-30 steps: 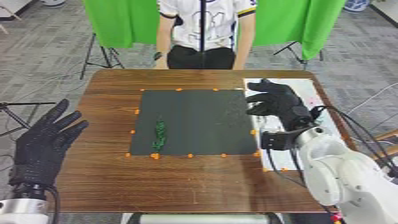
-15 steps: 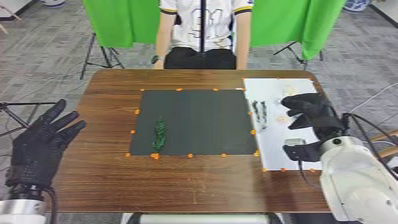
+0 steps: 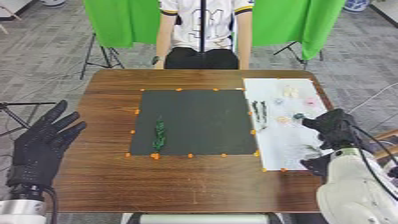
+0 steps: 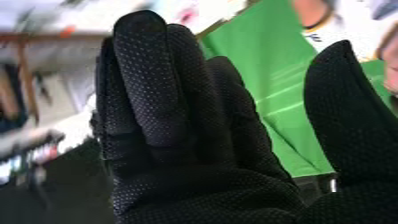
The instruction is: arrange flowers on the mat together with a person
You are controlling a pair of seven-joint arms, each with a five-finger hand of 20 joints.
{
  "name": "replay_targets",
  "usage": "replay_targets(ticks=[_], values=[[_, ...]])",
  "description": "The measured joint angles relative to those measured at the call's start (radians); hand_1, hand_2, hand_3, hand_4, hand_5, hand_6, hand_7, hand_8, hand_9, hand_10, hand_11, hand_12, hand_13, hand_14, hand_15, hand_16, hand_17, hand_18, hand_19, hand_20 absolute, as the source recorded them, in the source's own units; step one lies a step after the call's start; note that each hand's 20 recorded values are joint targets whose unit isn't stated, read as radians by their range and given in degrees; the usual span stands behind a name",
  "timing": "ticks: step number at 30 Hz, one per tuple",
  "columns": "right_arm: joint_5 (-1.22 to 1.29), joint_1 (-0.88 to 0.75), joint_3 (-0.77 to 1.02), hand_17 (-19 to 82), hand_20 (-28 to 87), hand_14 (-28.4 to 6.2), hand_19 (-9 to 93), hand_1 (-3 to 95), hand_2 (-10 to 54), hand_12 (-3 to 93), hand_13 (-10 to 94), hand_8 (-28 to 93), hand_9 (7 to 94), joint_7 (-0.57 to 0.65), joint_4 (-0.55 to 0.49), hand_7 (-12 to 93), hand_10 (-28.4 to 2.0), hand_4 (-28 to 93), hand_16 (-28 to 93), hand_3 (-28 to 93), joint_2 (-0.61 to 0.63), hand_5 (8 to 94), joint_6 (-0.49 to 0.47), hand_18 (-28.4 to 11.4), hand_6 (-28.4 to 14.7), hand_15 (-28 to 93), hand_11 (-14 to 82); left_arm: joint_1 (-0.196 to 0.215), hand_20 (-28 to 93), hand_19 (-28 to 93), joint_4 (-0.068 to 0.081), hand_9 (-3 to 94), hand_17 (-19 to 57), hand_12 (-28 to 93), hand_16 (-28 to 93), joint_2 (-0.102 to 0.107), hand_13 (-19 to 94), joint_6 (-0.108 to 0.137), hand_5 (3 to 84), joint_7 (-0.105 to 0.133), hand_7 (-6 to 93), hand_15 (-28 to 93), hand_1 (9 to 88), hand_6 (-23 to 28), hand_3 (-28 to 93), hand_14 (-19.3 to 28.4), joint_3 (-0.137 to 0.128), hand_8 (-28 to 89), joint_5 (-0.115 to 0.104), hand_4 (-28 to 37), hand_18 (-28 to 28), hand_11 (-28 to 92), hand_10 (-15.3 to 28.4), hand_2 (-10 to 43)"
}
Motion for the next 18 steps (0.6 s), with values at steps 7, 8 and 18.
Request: replay_targets(ticks=[7, 8, 18], values=[[-0.060, 0.023, -0.049, 40, -20, -14.6, 93, 38.6, -3.8, 16.8, 72, -10, 72.0, 0.109, 0.048, 9, -19.9, -19, 10, 65, 0.029, 55.5, -0.109, -25.1, -8.6, 58, 27.0, -0.001, 13, 33, 0.000, 31.0, -8.5, 11, -5, -0.003, 19, -0.004, 32.8, -0.010, 9.2, 41, 21.5, 5.9, 76, 21.9, -0.003, -8, 0.005, -24.0, 15.8, 17, 15.4, 7.4], [-0.059, 0.025, -0.048, 40, -20, -14.6, 93, 39.0, -4.0, 16.8, 72, -10, 72.1, 0.116, 0.054, 9, -19.9, -19, 10, 65, 0.030, 55.4, -0.139, -25.1, -8.6, 58, 27.0, -0.002, 13, 33, 0.000, 31.0, -8.5, 11, -5, -0.004, 19, -0.005, 32.8, -0.012, 9.2, 41, 21.5, 5.9, 76, 21.9, -0.003, -8, 0.005, -24.0, 15.8, 17, 15.4, 7.3], [-0.004, 0.042, -0.044, 41, -20, -13.9, 93, 41.1, -5.6, 15.8, 72, -9, 70.5, 0.183, 0.107, 6, -19.8, -19, 11, 65, 0.049, 53.7, -0.252, -25.1, -8.8, 58, 25.2, -0.003, 13, 33, -0.001, 31.0, -8.5, 11, -5, -0.001, 19, -0.005, 33.0, -0.011, 9.1, 41, 21.4, 6.0, 76, 21.9, -0.004, -8, 0.003, -24.1, 15.8, 18, 15.6, 7.2]])
